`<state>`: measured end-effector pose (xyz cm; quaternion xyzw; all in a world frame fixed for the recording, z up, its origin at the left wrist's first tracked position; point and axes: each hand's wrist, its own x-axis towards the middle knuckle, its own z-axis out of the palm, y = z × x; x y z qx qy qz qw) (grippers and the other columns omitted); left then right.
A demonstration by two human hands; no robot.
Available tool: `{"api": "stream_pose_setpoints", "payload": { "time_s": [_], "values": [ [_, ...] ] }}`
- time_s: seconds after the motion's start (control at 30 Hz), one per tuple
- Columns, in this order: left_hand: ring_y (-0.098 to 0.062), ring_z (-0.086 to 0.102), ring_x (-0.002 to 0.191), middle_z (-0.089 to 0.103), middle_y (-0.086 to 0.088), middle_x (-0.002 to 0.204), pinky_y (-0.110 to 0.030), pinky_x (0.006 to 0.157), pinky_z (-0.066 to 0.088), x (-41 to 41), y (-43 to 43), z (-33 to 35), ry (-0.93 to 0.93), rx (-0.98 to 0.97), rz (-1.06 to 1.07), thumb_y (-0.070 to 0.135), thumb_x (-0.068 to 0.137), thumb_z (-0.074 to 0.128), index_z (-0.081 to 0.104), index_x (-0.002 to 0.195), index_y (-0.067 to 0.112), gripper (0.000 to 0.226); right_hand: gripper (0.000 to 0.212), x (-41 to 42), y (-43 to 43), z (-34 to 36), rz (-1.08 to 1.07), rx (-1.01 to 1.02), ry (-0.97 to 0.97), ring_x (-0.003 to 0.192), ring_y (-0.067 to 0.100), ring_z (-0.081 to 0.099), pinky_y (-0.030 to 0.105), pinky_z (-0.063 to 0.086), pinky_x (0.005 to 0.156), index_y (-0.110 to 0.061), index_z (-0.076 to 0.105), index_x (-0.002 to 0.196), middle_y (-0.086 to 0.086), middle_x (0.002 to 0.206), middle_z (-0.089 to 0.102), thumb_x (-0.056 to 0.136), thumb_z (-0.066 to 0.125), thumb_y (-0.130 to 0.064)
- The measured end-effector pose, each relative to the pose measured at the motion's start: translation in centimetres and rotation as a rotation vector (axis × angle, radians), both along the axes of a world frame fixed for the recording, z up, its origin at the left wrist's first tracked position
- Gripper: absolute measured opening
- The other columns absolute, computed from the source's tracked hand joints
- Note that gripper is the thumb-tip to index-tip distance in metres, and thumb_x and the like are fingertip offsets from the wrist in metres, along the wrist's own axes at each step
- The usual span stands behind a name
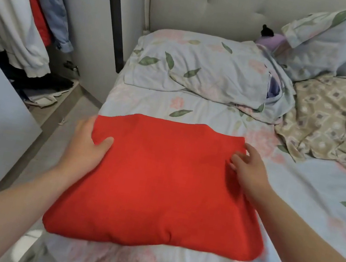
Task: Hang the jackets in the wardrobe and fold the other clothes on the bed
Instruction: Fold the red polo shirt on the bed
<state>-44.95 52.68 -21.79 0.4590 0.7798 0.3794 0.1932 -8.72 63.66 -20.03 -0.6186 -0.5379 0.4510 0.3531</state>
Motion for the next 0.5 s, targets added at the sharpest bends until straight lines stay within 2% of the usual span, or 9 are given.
{"api": "stream_pose_setpoints", "payload": {
  "time_s": [0.07, 0.1, 0.13, 0.2, 0.27, 0.33, 0.37, 0.43, 0.5],
  "values": [
    [-0.025, 0.047, 0.129, 0.049, -0.008, 0.141, -0.040, 0.110, 0.035, 1.4, -4.4, -0.3, 0.217, 0.018, -0.267, 0.041, 0.086, 0.064, 0.057, 0.132, 0.015, 0.053, 0.041, 0.9, -4.5, -0.5, 0.274, 0.253, -0.322, 0.101, 0.013, 0.062, 0.011, 0.042, 0.094, -0.015, 0.058, 0.130, -0.004, 0.115, 0.063, 0.090, 0.067, -0.017],
    [-0.024, 0.049, 0.127, 0.052, -0.006, 0.139, -0.037, 0.109, 0.033, 1.9, -6.7, -0.8, 0.331, -0.009, -0.388, 0.049, 0.083, 0.060, 0.063, 0.124, 0.016, 0.054, 0.034, 1.7, -6.7, -1.0, 0.413, 0.380, -0.451, 0.102, 0.014, 0.063, 0.009, 0.038, 0.095, -0.016, 0.066, 0.120, -0.004, 0.113, 0.065, 0.088, 0.069, -0.024],
    [-0.024, 0.051, 0.124, 0.056, -0.005, 0.137, -0.034, 0.108, 0.033, 2.2, -8.9, -1.2, 0.439, -0.048, -0.476, 0.056, 0.079, 0.057, 0.068, 0.118, 0.017, 0.056, 0.032, 2.6, -8.9, -1.5, 0.536, 0.476, -0.578, 0.103, 0.017, 0.064, 0.013, 0.038, 0.097, -0.015, 0.071, 0.112, -0.001, 0.113, 0.067, 0.085, 0.069, -0.032],
    [-0.027, 0.055, 0.122, 0.059, -0.006, 0.135, -0.036, 0.107, 0.033, 2.4, -12.4, -1.9, 0.596, -0.078, -0.567, 0.061, 0.073, 0.057, 0.072, 0.113, 0.018, 0.060, 0.045, 4.5, -12.4, -2.1, 0.696, 0.597, -0.769, 0.108, 0.023, 0.065, 0.030, 0.043, 0.100, -0.015, 0.074, 0.110, 0.005, 0.119, 0.068, 0.081, 0.065, -0.048],
    [-0.033, 0.057, 0.120, 0.059, -0.011, 0.134, -0.046, 0.103, 0.041, 2.3, -14.2, -2.1, 0.642, -0.144, -0.468, 0.054, 0.074, 0.062, 0.071, 0.116, 0.015, 0.058, 0.052, 6.3, -14.1, -2.5, 0.662, 0.619, -0.858, 0.115, 0.029, 0.063, 0.042, 0.042, 0.104, -0.015, 0.072, 0.117, 0.009, 0.127, 0.064, 0.078, 0.071, -0.050],
    [-0.035, 0.059, 0.114, 0.062, -0.013, 0.126, -0.049, 0.097, 0.048, 2.2, -15.0, -1.9, 0.499, -0.295, -0.169, 0.044, 0.078, 0.072, 0.064, 0.123, 0.013, 0.055, 0.055, 7.4, -15.3, -2.6, 0.404, 0.468, -0.811, 0.118, 0.029, 0.058, 0.042, 0.043, 0.104, -0.011, 0.065, 0.125, 0.007, 0.126, 0.061, 0.080, 0.078, -0.040],
    [-0.034, 0.062, 0.106, 0.067, -0.012, 0.115, -0.049, 0.092, 0.051, 2.2, -15.4, -1.4, 0.316, -0.354, -0.026, 0.040, 0.078, 0.076, 0.064, 0.118, 0.012, 0.050, 0.053, 7.6, -15.9, -2.5, 0.231, 0.320, -0.716, 0.114, 0.028, 0.058, 0.041, 0.045, 0.100, -0.009, 0.062, 0.125, 0.003, 0.118, 0.060, 0.082, 0.077, -0.037],
    [-0.034, 0.068, 0.084, 0.073, -0.012, 0.089, -0.048, 0.082, 0.054, 2.4, -16.5, -0.3, -0.117, -0.345, 0.135, 0.033, 0.083, 0.075, 0.070, 0.095, 0.012, 0.025, 0.038, 8.0, -16.4, -1.7, -0.040, 0.012, -0.461, 0.092, 0.025, 0.063, 0.040, 0.050, 0.081, -0.008, 0.063, 0.113, 0.000, 0.093, 0.063, 0.087, 0.071, -0.034],
    [-0.029, 0.068, 0.068, 0.072, -0.018, 0.076, -0.036, 0.069, 0.053, 2.6, -17.8, 0.1, -0.347, -0.245, 0.167, 0.018, 0.088, 0.072, 0.069, 0.080, 0.006, 0.015, 0.019, 8.7, -16.4, -1.0, -0.070, -0.200, -0.151, 0.067, 0.019, 0.058, 0.040, 0.047, 0.064, -0.012, 0.075, 0.094, 0.005, 0.073, 0.066, 0.091, 0.066, -0.029]
  ]
}}
